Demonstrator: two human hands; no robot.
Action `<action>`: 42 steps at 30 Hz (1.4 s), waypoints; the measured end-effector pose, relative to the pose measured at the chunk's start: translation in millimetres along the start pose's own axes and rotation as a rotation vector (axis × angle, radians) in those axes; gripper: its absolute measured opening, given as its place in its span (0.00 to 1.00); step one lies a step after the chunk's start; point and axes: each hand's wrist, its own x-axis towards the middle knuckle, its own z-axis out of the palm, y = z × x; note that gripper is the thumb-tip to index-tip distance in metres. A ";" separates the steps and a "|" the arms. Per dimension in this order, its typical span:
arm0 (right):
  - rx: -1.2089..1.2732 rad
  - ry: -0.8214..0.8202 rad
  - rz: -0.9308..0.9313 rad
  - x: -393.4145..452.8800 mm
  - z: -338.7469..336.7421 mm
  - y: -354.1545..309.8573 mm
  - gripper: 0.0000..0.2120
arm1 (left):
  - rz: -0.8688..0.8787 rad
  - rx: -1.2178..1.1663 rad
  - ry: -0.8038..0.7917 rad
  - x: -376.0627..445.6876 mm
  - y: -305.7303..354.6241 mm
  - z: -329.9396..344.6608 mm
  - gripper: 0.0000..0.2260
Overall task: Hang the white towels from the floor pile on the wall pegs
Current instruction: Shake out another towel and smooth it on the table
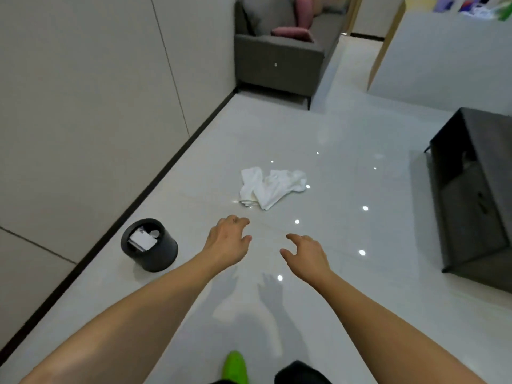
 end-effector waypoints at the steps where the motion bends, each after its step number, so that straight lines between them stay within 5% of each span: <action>1: 0.017 -0.006 0.032 14.3 -2.1 3.4 0.26 | 0.005 -0.005 -0.019 21.5 1.5 -1.7 0.22; 11: 0.231 -0.061 0.203 239.3 -17.1 41.9 0.25 | 0.044 0.133 -0.176 259.0 -4.9 17.1 0.21; 19: 0.298 -0.260 0.284 455.0 -17.5 67.3 0.22 | -0.205 0.046 -0.268 462.1 -25.0 30.1 0.19; 25: 0.307 -0.382 0.355 557.0 5.5 67.3 0.20 | -0.197 0.020 -0.357 562.7 -36.6 60.2 0.20; 30: 0.311 -0.421 0.407 642.9 72.0 79.2 0.18 | -0.229 -0.013 -0.426 642.5 -83.9 125.6 0.18; 36: 0.400 -0.372 0.588 767.1 229.0 133.8 0.14 | -0.184 -0.009 -0.558 741.6 -187.9 283.2 0.19; 42: 0.905 -0.258 1.000 854.9 363.4 191.8 0.10 | -0.139 0.042 -0.680 801.3 -274.4 420.8 0.18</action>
